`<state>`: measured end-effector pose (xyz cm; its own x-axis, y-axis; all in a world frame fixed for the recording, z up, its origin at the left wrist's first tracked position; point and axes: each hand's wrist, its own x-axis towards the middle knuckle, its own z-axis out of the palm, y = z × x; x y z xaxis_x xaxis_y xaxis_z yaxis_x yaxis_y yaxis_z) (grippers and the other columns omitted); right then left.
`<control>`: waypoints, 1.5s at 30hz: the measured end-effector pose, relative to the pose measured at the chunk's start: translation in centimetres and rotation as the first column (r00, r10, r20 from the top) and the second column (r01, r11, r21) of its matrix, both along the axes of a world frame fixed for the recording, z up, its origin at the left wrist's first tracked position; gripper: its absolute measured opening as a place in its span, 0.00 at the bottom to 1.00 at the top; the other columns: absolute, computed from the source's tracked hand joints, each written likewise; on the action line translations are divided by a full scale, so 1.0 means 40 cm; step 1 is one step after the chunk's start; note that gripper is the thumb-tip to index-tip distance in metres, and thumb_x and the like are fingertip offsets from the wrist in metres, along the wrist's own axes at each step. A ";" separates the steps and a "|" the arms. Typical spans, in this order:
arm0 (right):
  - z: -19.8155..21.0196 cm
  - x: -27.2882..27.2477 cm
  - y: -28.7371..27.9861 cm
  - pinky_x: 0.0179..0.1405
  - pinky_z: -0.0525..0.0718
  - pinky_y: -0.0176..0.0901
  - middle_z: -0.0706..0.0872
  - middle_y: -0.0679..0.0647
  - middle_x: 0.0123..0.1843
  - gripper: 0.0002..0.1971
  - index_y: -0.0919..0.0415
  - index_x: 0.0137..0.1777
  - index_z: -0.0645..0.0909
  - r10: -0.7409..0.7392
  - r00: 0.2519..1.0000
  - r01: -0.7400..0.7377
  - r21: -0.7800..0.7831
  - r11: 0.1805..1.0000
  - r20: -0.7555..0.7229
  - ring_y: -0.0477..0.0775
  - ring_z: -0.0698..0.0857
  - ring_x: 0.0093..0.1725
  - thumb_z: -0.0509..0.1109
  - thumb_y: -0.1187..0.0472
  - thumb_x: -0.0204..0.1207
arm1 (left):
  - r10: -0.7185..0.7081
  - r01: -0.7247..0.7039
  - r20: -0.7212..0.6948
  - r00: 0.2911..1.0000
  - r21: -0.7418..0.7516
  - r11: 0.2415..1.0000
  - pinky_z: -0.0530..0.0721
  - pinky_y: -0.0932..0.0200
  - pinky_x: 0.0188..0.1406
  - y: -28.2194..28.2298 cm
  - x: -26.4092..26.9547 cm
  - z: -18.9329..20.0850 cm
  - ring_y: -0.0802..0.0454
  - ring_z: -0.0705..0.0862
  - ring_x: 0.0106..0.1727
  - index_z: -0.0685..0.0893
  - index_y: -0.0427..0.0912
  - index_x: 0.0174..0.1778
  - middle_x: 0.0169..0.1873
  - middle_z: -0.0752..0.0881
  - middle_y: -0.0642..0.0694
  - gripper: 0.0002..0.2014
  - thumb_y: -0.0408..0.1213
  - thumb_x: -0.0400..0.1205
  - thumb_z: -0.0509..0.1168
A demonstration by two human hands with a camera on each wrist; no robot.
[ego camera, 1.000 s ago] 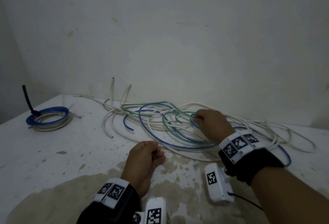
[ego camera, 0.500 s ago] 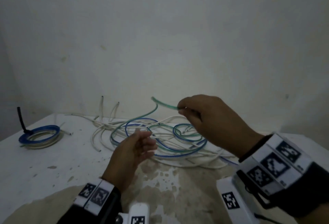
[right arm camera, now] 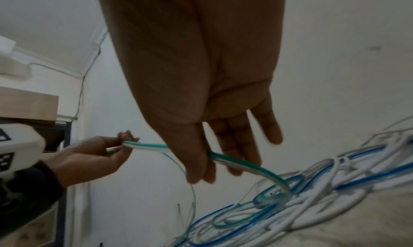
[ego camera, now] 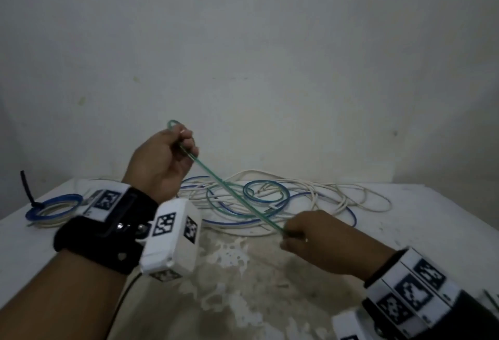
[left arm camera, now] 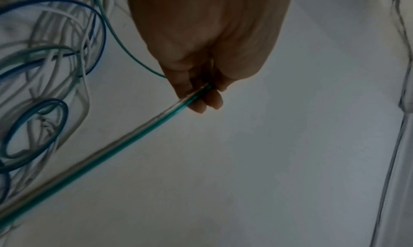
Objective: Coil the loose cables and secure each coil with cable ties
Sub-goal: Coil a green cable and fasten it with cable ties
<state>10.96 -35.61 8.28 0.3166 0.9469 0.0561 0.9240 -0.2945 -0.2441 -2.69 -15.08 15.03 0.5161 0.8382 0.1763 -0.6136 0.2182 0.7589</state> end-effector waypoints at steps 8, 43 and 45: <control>-0.031 0.075 -0.044 0.40 0.75 0.41 0.82 0.57 0.44 0.12 0.57 0.47 0.90 -0.261 0.955 0.230 0.199 0.953 0.144 0.55 0.83 0.46 0.70 0.50 0.77 | -0.048 0.049 -0.103 0.993 0.007 0.999 0.72 0.71 0.17 0.001 -0.043 0.018 0.62 0.69 0.17 0.76 0.43 0.39 0.19 0.75 0.53 0.09 0.32 0.85 0.57; 0.027 -0.103 0.024 0.42 0.87 0.48 0.88 0.51 0.47 0.28 0.27 0.62 0.73 0.452 0.730 0.069 0.713 0.698 -0.512 0.52 0.88 0.37 0.56 0.69 0.80 | -0.495 0.567 -0.466 0.733 0.016 0.824 0.55 0.68 0.17 -0.169 -0.036 -0.006 0.59 0.55 0.21 0.78 0.38 0.43 0.23 0.63 0.52 0.09 0.38 0.83 0.57; 0.023 -0.147 0.033 0.32 0.86 0.51 0.89 0.62 0.42 0.24 0.37 0.66 0.70 0.544 0.355 0.283 0.642 0.712 -0.760 0.61 0.87 0.30 0.56 0.70 0.85 | -0.412 0.481 -0.455 0.789 0.042 0.876 0.56 0.68 0.15 -0.169 -0.025 -0.011 0.60 0.56 0.19 0.76 0.38 0.42 0.22 0.62 0.53 0.11 0.38 0.87 0.55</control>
<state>5.06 -34.28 9.19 0.4306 0.8220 0.3728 0.0269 0.4012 -0.9156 -3.70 -21.86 14.60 0.8779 0.4769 -0.0429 -0.0901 0.2525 0.9634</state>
